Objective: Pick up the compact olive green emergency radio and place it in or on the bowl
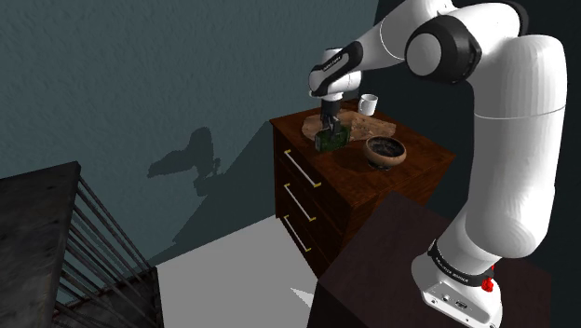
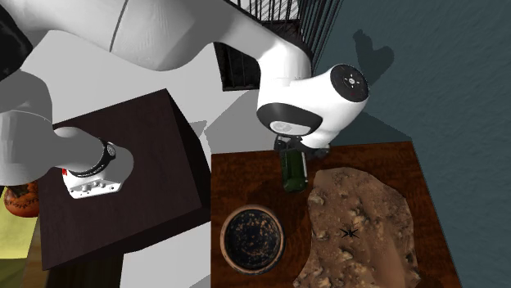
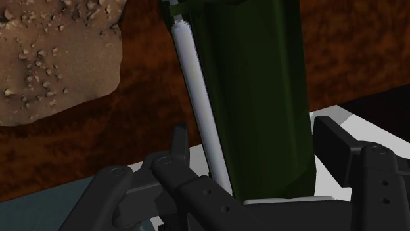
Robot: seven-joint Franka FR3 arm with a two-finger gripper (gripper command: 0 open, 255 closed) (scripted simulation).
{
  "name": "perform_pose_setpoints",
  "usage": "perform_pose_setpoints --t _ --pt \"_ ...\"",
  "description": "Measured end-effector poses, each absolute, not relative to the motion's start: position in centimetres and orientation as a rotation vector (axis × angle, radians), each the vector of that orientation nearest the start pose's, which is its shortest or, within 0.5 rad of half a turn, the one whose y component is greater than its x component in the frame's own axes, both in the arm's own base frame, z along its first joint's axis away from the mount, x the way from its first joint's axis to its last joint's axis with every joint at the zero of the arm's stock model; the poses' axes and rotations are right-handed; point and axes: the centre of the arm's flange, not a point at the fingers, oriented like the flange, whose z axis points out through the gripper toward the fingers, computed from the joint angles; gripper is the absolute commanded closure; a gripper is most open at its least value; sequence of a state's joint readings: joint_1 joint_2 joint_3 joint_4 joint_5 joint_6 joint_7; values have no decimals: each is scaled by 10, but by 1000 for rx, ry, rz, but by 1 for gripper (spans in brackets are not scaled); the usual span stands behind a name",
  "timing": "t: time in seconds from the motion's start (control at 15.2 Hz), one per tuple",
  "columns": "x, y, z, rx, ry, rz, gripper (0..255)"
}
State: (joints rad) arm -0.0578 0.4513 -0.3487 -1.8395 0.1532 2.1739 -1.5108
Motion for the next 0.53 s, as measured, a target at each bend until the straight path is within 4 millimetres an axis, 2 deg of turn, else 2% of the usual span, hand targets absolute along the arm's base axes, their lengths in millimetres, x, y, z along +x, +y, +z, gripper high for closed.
perform_pose_setpoints --t 0.53 --pt "586 -232 331 -2680 -1530 112 255"
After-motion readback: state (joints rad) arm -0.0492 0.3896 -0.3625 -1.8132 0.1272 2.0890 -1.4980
